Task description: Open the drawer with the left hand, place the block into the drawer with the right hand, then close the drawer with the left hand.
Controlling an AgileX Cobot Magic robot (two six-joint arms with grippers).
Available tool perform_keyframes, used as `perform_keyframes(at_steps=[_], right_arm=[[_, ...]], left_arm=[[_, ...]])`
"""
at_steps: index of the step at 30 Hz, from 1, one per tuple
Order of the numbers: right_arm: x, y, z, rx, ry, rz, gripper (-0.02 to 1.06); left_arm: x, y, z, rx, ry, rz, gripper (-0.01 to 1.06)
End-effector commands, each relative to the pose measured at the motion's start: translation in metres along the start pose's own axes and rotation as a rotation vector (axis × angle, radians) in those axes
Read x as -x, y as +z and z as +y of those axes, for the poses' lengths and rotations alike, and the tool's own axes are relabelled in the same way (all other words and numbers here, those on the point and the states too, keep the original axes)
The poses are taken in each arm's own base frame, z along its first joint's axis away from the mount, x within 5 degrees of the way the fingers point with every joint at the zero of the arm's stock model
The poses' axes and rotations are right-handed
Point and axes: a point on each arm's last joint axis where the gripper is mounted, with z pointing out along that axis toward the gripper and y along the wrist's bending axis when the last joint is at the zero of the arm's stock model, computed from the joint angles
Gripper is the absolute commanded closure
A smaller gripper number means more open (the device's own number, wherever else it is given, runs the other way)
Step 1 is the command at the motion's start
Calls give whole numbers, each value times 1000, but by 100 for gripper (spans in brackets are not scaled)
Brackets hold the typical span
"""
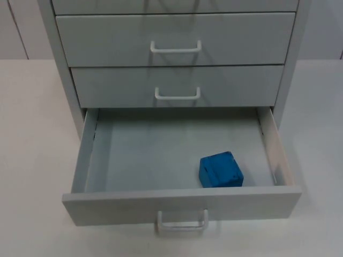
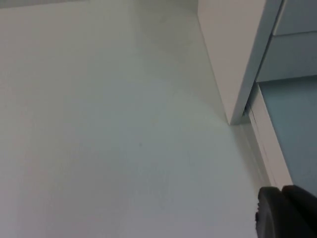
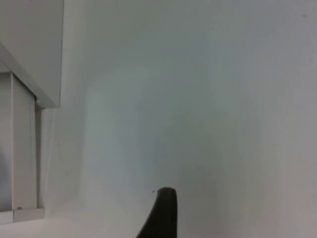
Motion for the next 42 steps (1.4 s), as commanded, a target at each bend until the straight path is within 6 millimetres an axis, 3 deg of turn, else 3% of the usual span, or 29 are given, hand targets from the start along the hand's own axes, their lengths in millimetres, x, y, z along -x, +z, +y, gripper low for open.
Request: perform_keyframes(at_steps=[1,5,8,12,15,16,19,21,23,30,31,35,42], right_arm=[[0,-1,-1,-3,10,-12,29],[0,-1,1,14,36,-17,29],[0,-1,1,14,33,-15,29],[0,0,1,14,34,-12,29],[0,0,1,12,31,-12,29],[0,0,1,12,31,-12,29],[0,0,1,12,31,-12,29],[0,0,1,12,31,-12,29],[0,0,0,7,25,-12,29],[0,0,0,1,19,-11,29],[0,0,0,1,19,-11,29],[0,0,-1,0,18,-9,29],[-1,0,-1,-6,11,-6,29]], left_arm=[[1,0,-1,-14,-2,-5,105],[16,-1,-2,-31,32,58,105],[39,2,-7,-103,62,134,105],[59,20,-21,-237,122,187,105],[62,47,-37,-297,205,254,105],[62,47,-37,-297,205,254,105],[54,78,-70,-336,326,342,105],[52,81,-76,-339,346,353,105],[40,96,-105,-325,450,391,105],[6,106,-169,-231,861,346,105],[6,106,-169,-231,861,346,105],[-21,109,-203,-275,1093,320,105],[-40,125,-221,-342,1138,316,105]])
